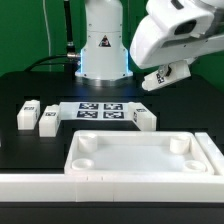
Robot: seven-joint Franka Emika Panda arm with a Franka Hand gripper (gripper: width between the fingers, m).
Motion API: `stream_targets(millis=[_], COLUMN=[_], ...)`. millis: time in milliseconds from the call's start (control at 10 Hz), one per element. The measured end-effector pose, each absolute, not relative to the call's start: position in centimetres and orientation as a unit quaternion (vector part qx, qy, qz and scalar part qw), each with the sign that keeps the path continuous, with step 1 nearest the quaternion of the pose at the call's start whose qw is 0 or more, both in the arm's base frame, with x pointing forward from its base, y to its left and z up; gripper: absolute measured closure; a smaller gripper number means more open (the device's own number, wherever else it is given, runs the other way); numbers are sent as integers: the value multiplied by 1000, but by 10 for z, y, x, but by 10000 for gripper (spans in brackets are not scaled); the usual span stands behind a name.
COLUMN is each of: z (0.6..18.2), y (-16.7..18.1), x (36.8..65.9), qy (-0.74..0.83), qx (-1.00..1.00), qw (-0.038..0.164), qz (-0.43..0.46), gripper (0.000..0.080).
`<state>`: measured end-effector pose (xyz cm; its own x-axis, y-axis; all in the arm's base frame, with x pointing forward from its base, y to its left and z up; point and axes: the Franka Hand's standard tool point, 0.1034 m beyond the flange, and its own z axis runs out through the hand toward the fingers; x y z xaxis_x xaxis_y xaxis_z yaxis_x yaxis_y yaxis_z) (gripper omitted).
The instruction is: Assemble desk
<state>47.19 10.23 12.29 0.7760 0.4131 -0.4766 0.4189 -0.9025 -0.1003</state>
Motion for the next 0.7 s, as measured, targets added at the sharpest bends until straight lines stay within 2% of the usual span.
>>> stream_targets(millis=[100, 200, 400, 500, 700], z=[122, 124, 144, 152, 147], y=[102, 99, 94, 91, 90], x=[481, 479, 493, 504, 507], qy=[222, 220, 193, 189, 191], qx=[956, 962, 972, 977, 981], qw=[1, -1, -18, -17, -18], qz=[-193, -163, -134, -98, -33], gripper=[509, 509, 509, 509, 509])
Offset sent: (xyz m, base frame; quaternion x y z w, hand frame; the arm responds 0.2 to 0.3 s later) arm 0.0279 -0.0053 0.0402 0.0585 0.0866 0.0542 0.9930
